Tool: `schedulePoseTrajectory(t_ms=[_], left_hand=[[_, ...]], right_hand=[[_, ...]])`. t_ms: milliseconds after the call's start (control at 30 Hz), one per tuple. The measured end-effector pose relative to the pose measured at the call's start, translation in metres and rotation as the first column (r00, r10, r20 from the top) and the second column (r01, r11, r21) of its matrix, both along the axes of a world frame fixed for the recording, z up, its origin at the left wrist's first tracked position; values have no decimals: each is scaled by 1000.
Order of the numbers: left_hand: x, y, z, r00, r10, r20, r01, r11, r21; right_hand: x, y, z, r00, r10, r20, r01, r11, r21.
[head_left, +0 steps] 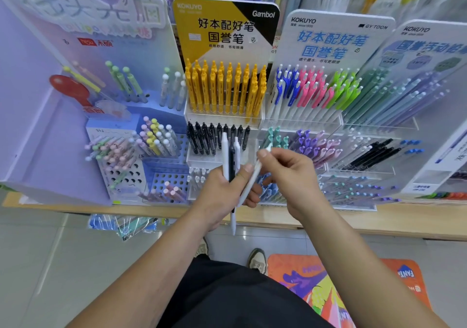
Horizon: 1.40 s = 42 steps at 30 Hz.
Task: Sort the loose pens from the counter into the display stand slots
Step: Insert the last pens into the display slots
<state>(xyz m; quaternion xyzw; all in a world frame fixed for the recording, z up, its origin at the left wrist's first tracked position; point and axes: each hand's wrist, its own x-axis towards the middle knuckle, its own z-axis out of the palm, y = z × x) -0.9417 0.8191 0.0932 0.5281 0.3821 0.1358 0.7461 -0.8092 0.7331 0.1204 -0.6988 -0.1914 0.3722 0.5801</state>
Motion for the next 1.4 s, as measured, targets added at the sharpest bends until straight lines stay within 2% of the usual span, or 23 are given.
schedulePoseTrajectory(t_ms=[133, 233, 300, 367, 500, 667, 867, 1067, 1200, 1300, 1400], left_hand=[[0, 6, -10, 964, 233, -130, -233, 972, 22], [-11, 13, -23, 928, 269, -256, -229, 958, 175], [-15, 13, -26, 929, 272, -251, -229, 955, 187], [-15, 12, -24, 937, 268, -223, -243, 961, 135], [-14, 13, -21, 955, 238, -175, -230, 971, 63], [-17, 16, -19, 961, 239, -140, -244, 970, -15], [-19, 12, -16, 963, 244, -116, -251, 967, -54], [-23, 11, -14, 963, 250, -105, -258, 964, -64], [-26, 9, -16, 960, 254, -117, -262, 963, -60], [-28, 6, -18, 955, 266, -130, -276, 959, -66], [-30, 4, -19, 954, 270, -132, -282, 956, -78]], right_hand=[[7, -1, 7, 986, -114, 121, 103, 990, 95], [11, -3, 13, 954, -122, 274, 102, 991, 88], [12, -2, 12, 918, -80, 389, 59, 996, 65], [11, 1, 3, 876, -4, 482, 8, 1000, -7], [9, 2, -24, 746, 147, 650, -45, 984, -171], [9, 0, -46, 712, 236, 661, -60, 959, -278], [-1, -1, -66, 716, 269, 644, -52, 941, -335], [2, -6, -70, 782, 114, 612, 33, 974, -224], [0, -7, -68, 813, 115, 571, 17, 975, -221], [-4, -4, -68, 779, 163, 605, 0, 965, -260], [-8, 2, -66, 708, 233, 666, -16, 949, -315]])
